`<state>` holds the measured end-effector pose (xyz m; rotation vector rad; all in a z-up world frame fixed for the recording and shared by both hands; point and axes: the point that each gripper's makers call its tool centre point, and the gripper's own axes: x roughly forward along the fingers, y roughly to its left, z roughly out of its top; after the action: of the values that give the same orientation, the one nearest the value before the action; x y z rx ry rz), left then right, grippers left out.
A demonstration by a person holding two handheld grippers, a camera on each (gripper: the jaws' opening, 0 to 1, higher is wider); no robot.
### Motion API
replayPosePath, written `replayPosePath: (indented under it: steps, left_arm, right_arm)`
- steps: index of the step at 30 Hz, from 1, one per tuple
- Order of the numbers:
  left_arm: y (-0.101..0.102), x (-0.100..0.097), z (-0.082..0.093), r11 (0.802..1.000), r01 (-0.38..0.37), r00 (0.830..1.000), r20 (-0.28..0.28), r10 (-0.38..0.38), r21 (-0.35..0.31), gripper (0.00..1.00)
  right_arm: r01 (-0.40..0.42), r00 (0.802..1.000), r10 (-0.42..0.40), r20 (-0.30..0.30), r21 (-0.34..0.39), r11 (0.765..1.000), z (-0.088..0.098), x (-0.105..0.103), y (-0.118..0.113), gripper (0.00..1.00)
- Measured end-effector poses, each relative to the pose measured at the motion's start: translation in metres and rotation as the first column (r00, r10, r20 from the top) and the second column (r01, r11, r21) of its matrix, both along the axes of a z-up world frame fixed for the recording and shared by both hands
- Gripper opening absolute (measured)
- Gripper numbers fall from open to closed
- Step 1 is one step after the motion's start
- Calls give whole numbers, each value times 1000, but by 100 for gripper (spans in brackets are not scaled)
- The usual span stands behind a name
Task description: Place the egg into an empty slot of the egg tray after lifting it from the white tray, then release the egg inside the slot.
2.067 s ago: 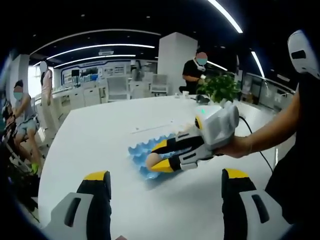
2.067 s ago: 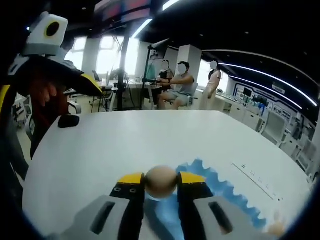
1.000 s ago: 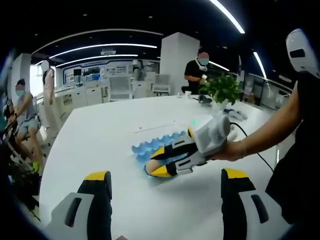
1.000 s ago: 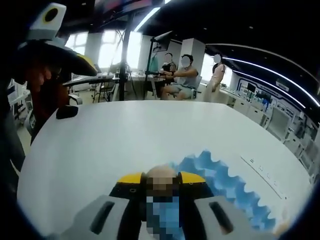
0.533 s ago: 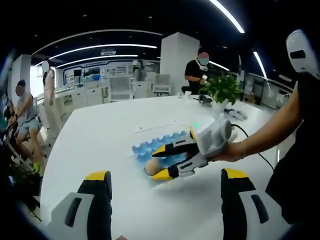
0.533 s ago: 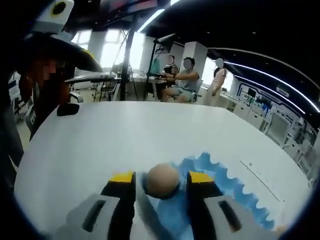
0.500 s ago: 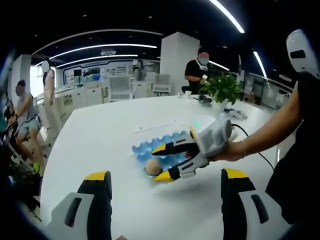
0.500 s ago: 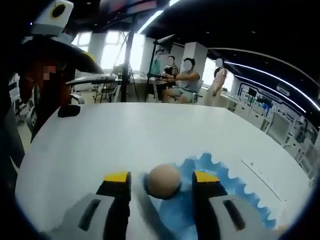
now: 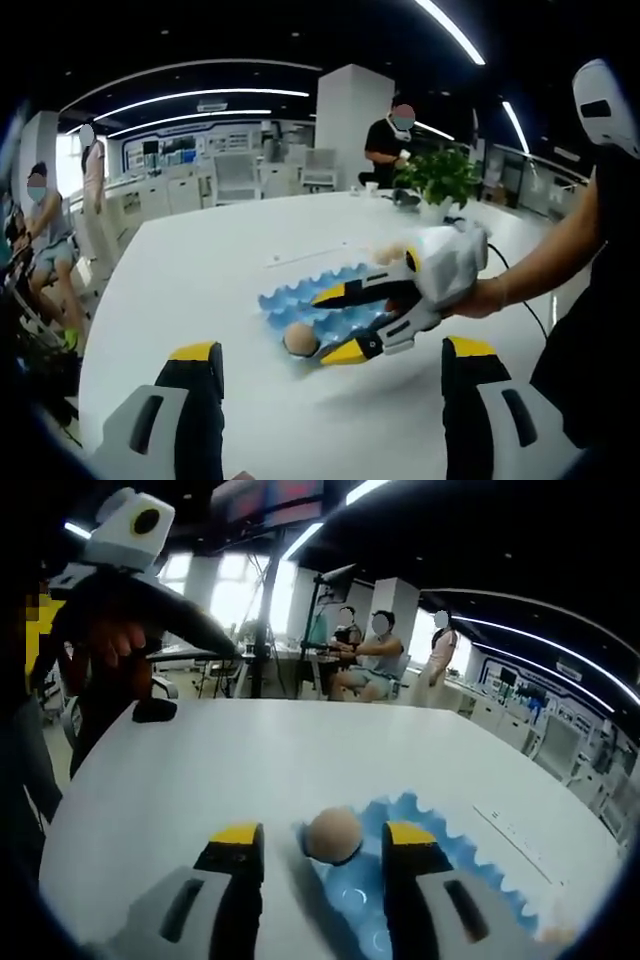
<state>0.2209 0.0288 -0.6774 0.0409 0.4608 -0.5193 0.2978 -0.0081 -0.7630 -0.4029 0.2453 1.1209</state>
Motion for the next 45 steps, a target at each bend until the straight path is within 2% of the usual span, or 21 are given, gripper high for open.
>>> replayPosePath:
  steps: [9,19,45]
  left_arm:
    - [-5,2,1,1000,12,1000,6,-12,-3,91]
    - [-7,4,3,1000,19,1000,10,-19,-5,91]
    - [-20,8,7,999,54,998,18,-54,0,91]
  right_arm:
    - [28,1000,-28,-12,-3,1000,-3,0,-15,44]
    - [41,999,-41,-15,12,999,4,3,-23,43]
    - [145,989,-145,-22,11,989,5,6,-85,40]
